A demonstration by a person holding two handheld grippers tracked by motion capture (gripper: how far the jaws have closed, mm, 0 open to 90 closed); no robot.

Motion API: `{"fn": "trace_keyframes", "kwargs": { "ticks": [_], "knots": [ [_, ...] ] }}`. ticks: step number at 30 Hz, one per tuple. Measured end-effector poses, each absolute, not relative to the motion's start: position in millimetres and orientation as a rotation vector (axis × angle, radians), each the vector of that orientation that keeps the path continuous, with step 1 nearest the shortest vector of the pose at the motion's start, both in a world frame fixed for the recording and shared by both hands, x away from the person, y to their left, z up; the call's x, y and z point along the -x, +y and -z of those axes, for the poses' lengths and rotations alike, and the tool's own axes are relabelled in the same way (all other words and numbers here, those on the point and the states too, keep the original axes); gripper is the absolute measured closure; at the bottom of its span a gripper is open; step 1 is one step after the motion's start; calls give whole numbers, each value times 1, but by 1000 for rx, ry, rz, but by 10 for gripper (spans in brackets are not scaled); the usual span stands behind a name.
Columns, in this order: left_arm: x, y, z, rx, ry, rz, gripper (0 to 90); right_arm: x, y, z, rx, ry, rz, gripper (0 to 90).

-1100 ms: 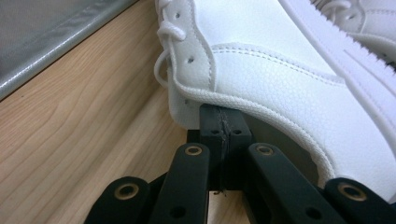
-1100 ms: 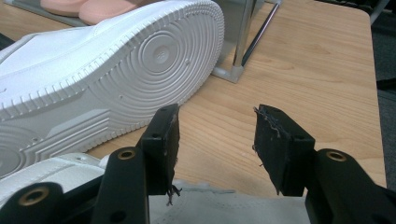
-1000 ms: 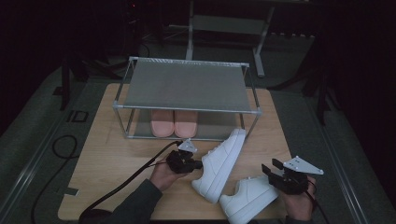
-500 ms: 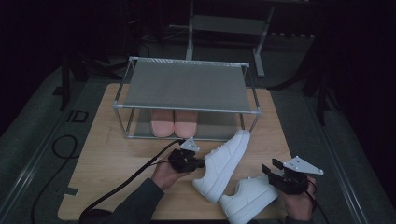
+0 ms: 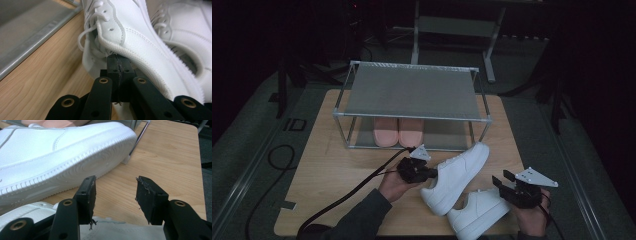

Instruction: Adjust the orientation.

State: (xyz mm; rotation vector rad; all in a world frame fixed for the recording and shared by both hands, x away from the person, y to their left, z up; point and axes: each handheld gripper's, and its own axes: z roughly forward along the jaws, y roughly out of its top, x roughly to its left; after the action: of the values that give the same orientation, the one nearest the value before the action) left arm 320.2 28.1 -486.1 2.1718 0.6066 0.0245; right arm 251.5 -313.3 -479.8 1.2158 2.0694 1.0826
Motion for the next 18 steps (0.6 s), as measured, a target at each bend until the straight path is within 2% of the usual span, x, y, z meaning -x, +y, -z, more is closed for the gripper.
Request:
{"fn": "trace_keyframes", "kwargs": {
  "ticks": [11, 18],
  "knots": [
    [-312, 9, 472, -2186, 519, -35, 896, -251, -314, 480, -1217, 2067, -1084, 498],
    [-311, 9, 471, -2213, 526, -79, 896, -251, -313, 480, -1215, 2069, -1083, 498]
  ]
}}
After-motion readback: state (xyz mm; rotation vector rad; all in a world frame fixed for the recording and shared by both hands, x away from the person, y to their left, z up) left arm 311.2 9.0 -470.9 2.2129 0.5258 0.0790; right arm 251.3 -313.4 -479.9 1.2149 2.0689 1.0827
